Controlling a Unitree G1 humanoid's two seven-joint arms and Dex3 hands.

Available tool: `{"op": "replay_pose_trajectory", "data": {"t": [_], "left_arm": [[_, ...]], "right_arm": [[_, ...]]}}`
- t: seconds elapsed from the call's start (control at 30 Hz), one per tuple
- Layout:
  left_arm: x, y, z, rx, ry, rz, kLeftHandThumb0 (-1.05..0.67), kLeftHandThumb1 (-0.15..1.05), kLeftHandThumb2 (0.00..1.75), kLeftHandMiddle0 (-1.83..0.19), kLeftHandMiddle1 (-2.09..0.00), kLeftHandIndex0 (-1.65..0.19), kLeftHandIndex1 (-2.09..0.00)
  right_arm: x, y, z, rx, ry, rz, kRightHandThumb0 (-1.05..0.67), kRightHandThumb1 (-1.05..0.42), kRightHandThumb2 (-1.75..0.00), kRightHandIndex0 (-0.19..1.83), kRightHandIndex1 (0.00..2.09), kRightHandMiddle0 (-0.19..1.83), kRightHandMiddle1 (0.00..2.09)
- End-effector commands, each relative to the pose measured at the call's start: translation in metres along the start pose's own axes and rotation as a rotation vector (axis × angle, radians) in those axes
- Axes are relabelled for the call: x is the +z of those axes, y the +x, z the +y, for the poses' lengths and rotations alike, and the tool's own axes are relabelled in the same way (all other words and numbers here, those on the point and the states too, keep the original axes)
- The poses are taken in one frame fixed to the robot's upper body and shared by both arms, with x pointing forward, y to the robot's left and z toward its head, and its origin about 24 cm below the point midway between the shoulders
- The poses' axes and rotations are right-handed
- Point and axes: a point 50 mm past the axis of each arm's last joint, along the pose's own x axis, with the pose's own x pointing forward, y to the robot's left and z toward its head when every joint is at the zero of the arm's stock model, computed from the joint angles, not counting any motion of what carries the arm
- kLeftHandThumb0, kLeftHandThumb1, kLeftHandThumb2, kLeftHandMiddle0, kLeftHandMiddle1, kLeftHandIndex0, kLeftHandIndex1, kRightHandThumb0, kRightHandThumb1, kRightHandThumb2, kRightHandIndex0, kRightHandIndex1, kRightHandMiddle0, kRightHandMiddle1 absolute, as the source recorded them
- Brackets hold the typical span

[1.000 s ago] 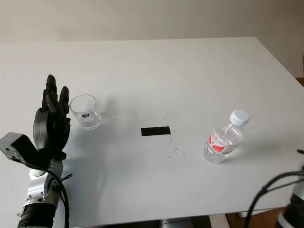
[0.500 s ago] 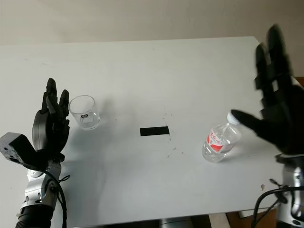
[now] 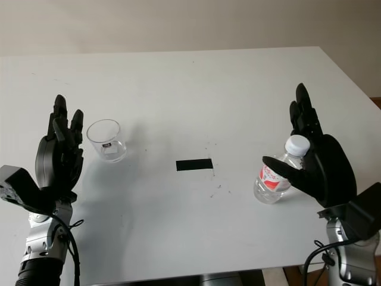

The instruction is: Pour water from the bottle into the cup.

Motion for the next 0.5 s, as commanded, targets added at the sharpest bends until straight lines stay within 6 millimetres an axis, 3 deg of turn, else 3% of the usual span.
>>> {"op": "replay_pose_trajectory", "data": {"t": [0.0,0.47], "left_arm": [[0.003,-0.002,0.003,0.004,0.012,-0.005,-0.87,1.05,0.73,0.19,-0.34,0.1,0.0],[0.005,-0.001,0.005,0.008,0.002,-0.001,-0.86,1.05,0.7,0.19,-0.34,0.09,0.0]], "right_arm": [[-0.007,-0.004,0.001,-0.012,0.012,0.008,-1.01,-0.98,-0.06,-0.19,0.0,-0.19,0.0],[-0.037,-0.008,0.007,-0.029,0.108,0.115,-0.95,-0.97,-0.05,-0.19,0.0,-0.19,0.02]]}}
